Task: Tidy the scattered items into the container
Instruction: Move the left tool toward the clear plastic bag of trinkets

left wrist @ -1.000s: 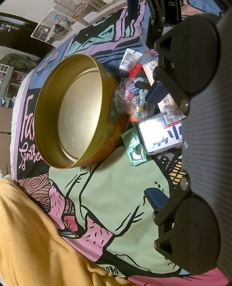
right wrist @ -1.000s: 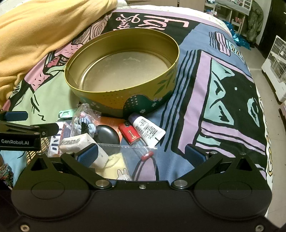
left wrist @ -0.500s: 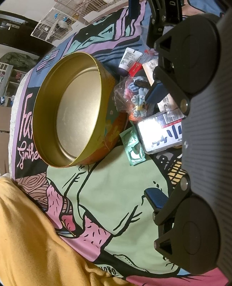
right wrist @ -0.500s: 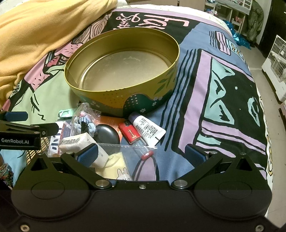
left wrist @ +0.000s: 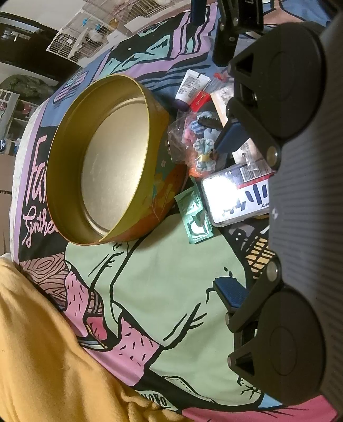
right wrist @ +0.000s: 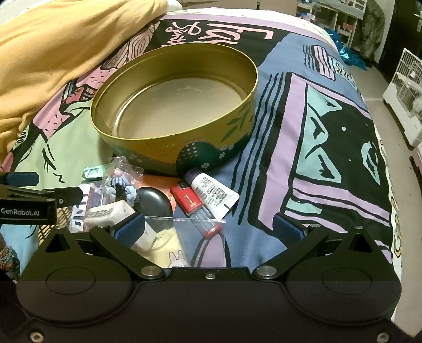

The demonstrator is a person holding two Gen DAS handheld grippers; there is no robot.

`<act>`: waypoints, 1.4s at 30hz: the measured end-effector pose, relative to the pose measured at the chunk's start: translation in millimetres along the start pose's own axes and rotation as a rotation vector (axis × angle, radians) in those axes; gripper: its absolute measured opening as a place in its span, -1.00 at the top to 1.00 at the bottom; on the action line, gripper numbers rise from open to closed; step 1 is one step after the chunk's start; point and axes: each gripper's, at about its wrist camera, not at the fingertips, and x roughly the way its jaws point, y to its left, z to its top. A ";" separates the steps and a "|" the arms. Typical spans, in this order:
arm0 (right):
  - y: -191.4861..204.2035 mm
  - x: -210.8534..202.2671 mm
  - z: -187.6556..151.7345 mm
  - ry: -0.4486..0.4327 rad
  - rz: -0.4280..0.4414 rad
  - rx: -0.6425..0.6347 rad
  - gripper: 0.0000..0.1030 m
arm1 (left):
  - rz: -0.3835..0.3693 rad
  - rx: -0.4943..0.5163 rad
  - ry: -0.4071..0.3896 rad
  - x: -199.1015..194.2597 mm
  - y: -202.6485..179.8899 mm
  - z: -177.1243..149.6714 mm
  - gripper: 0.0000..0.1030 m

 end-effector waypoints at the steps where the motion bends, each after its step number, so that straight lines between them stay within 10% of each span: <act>1: -0.4 0.0 0.2 0.000 0.000 0.002 -1.00 | -0.005 0.002 0.001 0.4 -0.1 -0.3 -1.00; 42: -19.0 -12.9 0.3 -0.038 -0.018 0.100 -1.00 | -0.234 0.066 -0.064 -24.1 -16.9 -12.4 -1.00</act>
